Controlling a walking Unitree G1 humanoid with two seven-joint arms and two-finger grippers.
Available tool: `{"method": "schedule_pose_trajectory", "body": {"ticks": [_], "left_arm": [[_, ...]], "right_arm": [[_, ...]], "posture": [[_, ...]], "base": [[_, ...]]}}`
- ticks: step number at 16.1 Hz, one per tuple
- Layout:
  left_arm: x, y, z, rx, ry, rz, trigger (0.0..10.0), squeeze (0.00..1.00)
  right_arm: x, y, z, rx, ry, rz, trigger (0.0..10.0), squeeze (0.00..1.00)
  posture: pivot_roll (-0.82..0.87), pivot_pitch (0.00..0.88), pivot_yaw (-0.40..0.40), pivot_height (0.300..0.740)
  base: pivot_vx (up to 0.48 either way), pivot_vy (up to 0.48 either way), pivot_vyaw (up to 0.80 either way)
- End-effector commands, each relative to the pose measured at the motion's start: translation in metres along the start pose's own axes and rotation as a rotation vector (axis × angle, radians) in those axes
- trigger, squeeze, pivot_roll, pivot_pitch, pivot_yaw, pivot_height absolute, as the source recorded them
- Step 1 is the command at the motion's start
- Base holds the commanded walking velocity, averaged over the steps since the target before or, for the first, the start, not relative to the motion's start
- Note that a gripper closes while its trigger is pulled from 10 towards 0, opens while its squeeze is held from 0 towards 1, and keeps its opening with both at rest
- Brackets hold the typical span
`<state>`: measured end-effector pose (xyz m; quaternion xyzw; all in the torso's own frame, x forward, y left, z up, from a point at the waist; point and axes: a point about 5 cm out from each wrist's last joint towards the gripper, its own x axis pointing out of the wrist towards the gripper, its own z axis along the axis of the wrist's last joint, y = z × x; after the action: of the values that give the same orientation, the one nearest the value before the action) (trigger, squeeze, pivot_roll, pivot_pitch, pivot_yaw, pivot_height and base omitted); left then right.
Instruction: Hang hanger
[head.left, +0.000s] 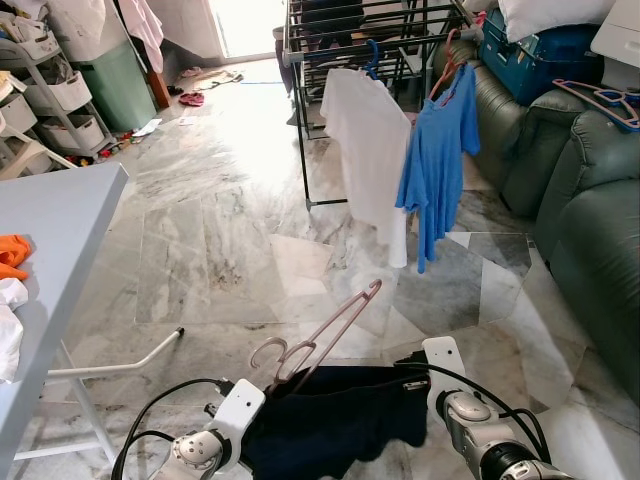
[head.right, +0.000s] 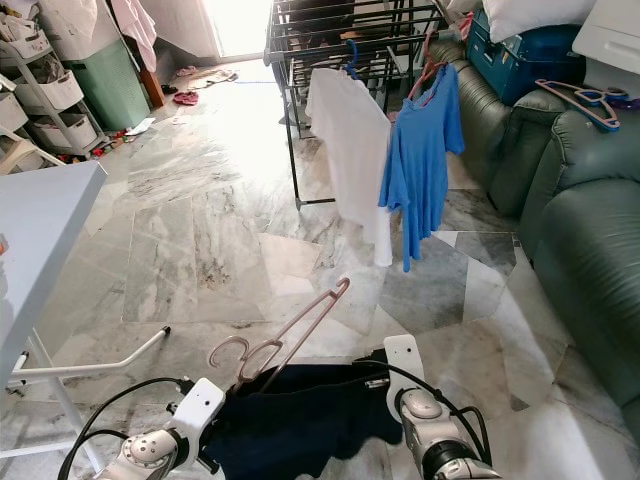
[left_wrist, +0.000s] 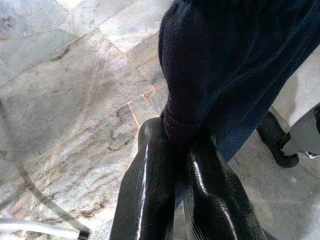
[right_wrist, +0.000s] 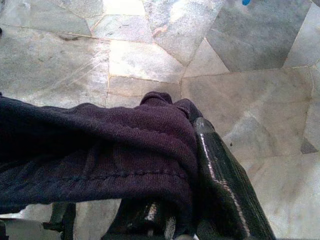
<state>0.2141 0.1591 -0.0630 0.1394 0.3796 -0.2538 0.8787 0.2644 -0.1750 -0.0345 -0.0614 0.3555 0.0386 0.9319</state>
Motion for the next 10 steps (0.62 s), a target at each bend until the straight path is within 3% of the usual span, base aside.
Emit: {"method": "schedule_pose_trajectory", "body": {"ticks": [1, 5, 7, 10], "left_arm": [[-0.009, 0.017, -0.015, -0.019, 0.054, 0.070, 10.0, 0.00], [-0.010, 0.017, -0.015, -0.018, 0.050, 0.068, 10.0, 0.00], [-0.006, 0.024, 0.018, -0.059, -0.101, -0.020, 10.0, 0.00], [-0.006, 0.026, 0.020, -0.052, -0.104, -0.018, 10.0, 0.00]], "right_arm": [[-0.001, -0.011, 0.002, 0.021, -0.002, -0.052, 0.0, 0.00], [-0.001, -0.014, 0.001, 0.025, 0.001, -0.062, 0.0, 0.00], [-0.004, -0.034, -0.003, 0.042, 0.034, -0.118, 0.0, 0.00], [-0.005, -0.037, -0.005, 0.018, 0.040, -0.117, 0.0, 0.00]], "posture": [[-0.16, 0.000, 0.113, 0.740], [-0.16, 0.000, 0.114, 0.740], [-0.16, 0.000, 0.115, 0.740], [-0.16, 0.000, 0.117, 0.740]], "base": [[0.000, 0.000, 0.00], [0.000, 0.000, 0.00], [0.000, 0.000, 0.00], [0.000, 0.000, 0.00]]}}
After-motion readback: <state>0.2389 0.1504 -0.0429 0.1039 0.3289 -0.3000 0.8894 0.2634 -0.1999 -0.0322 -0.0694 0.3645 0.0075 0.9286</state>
